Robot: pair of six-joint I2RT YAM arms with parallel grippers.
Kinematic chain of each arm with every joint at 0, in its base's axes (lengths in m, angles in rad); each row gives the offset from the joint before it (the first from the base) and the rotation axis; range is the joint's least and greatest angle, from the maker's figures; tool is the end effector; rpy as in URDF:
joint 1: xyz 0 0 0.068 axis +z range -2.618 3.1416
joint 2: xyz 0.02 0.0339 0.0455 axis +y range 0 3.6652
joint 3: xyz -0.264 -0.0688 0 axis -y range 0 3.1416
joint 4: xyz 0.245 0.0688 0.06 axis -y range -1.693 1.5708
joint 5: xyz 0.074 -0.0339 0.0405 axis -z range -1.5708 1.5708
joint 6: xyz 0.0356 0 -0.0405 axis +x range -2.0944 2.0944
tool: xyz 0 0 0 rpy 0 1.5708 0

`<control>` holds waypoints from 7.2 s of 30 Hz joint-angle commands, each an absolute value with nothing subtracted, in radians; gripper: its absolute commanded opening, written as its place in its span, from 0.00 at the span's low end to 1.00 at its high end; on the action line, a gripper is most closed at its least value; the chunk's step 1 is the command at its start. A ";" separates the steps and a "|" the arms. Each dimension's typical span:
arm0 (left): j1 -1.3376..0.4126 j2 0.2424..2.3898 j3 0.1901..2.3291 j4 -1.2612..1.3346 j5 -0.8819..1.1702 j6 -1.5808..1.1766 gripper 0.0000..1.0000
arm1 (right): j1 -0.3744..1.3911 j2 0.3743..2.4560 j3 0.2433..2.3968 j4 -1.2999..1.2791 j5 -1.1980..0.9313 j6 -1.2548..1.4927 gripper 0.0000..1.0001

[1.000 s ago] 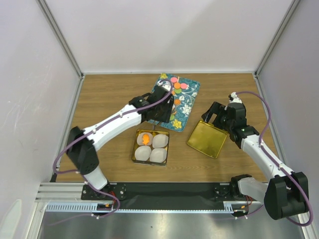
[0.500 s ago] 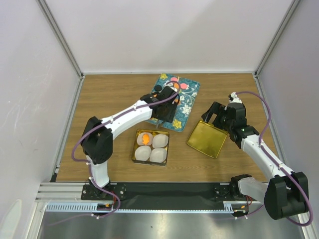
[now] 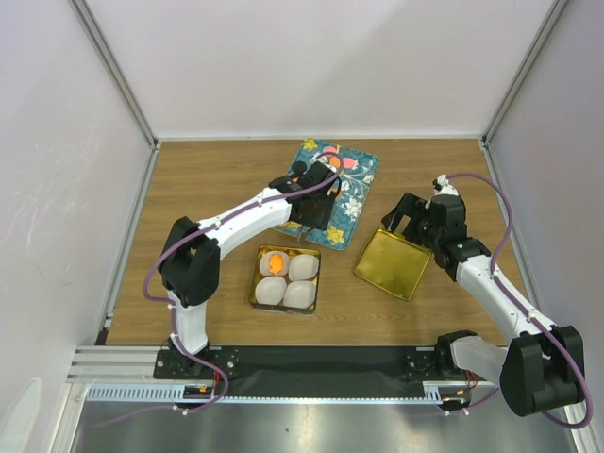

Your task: Pack the cookies

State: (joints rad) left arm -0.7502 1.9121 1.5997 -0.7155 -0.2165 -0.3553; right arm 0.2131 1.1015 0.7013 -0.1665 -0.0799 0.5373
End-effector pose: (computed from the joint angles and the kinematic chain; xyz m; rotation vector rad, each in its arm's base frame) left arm 0.3096 -0.2781 0.2509 0.4273 2.5314 -0.1376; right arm 0.2359 0.0540 0.2500 0.3047 2.1600 0.5198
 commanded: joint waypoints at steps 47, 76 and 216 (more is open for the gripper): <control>-0.931 1.035 0.987 -0.766 -0.247 -0.529 0.44 | 0.235 1.101 0.747 -0.172 -0.064 0.508 1.00; -0.965 1.035 0.859 -0.689 -0.233 -0.557 0.45 | 0.235 1.112 0.747 -0.173 -0.051 0.502 1.00; -0.724 1.531 1.428 -0.738 -0.132 -0.299 0.41 | 0.239 1.161 0.761 -0.181 -0.049 0.497 1.00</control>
State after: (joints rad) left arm -0.7296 1.6272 1.4349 -0.7403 -0.1303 -0.2878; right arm 0.2363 1.1732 0.7155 -0.1894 -0.0605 0.5182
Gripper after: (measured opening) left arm 0.410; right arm 0.994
